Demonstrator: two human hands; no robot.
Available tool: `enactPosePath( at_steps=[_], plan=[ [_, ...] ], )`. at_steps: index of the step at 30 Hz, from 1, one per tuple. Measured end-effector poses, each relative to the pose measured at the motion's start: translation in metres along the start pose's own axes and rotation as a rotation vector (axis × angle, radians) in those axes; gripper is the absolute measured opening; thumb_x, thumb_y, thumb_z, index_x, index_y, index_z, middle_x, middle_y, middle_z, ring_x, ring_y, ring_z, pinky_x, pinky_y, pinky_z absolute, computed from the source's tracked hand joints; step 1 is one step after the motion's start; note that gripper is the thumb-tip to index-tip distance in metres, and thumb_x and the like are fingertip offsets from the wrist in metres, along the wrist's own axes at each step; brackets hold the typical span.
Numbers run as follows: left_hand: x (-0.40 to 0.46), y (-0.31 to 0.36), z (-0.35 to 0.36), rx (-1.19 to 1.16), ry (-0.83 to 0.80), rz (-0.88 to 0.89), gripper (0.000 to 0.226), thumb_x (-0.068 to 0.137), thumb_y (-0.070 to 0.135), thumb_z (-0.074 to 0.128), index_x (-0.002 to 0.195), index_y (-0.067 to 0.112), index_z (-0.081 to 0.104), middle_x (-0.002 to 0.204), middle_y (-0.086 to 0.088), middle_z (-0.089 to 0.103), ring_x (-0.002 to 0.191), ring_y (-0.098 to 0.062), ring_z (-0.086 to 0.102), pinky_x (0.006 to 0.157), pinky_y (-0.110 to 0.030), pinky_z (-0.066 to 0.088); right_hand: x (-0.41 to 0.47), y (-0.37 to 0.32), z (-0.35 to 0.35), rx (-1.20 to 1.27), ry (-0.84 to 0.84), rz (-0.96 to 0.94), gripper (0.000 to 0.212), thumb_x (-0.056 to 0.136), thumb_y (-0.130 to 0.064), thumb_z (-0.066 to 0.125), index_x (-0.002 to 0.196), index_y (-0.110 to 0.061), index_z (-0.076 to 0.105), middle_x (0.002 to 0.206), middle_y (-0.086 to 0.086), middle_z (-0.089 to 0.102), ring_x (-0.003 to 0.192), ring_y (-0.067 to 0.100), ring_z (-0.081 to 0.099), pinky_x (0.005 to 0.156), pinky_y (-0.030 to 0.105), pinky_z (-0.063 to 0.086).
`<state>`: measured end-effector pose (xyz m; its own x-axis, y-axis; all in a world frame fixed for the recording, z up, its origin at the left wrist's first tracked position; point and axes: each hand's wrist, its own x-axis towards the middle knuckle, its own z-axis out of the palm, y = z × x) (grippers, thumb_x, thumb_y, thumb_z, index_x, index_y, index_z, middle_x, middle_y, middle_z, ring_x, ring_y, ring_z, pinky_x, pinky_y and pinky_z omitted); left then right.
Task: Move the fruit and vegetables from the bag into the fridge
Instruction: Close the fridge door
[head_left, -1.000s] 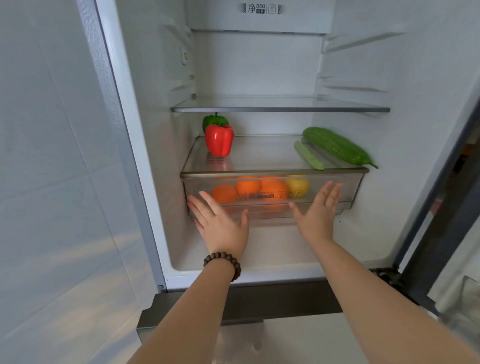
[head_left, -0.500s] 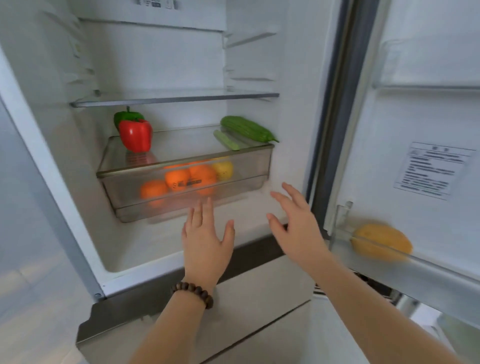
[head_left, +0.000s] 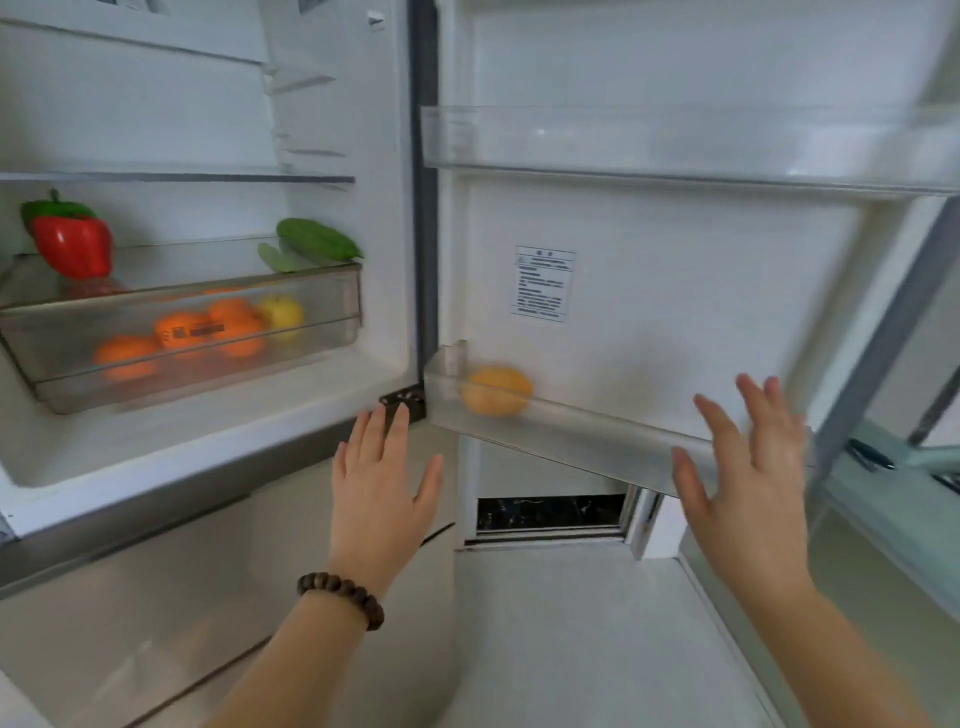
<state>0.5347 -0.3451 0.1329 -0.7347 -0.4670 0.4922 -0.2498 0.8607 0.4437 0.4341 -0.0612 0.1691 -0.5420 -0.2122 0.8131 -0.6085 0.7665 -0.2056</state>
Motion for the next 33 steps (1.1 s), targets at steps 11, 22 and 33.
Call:
enactPosePath(
  at_steps=[11,22,33],
  plan=[
    [-0.116,0.069,-0.002,0.073,-0.088,-0.050,0.067,0.094,0.051,0.033,0.150,0.023,0.011,0.159,-0.002,0.008,0.146,-0.016,0.000,0.119,-0.039,0.002,-0.018,0.068,-0.028,0.015,-0.231,0.123,0.033,0.090,-0.016,0.057,0.120,-0.002,0.059,0.118,0.020,0.062,0.131,0.037,0.039,0.111,0.044,0.029],
    [-0.180,0.065,-0.048,0.104,-0.039,-0.144,0.070,0.093,0.051,0.034,0.150,0.019,0.010,0.158,-0.002,0.010,0.146,-0.016,0.001,0.119,-0.040,0.004,-0.076,-0.022,-0.057,0.036,-0.169,-0.054,0.047,0.082,-0.003,0.054,0.128,-0.006,0.051,0.122,0.009,0.060,0.127,0.033,0.044,0.105,0.044,0.041],
    [-0.220,0.001,-0.119,0.081,-0.008,-0.222,0.070,0.094,0.051,0.034,0.150,0.016,0.009,0.159,-0.003,0.010,0.146,-0.017,0.001,0.120,-0.040,0.006,-0.123,-0.177,-0.072,-0.127,-0.315,-0.151,0.070,0.068,-0.010,0.069,0.134,-0.002,0.045,0.122,0.010,0.058,0.118,0.031,0.052,0.112,0.043,0.016]
  ],
)
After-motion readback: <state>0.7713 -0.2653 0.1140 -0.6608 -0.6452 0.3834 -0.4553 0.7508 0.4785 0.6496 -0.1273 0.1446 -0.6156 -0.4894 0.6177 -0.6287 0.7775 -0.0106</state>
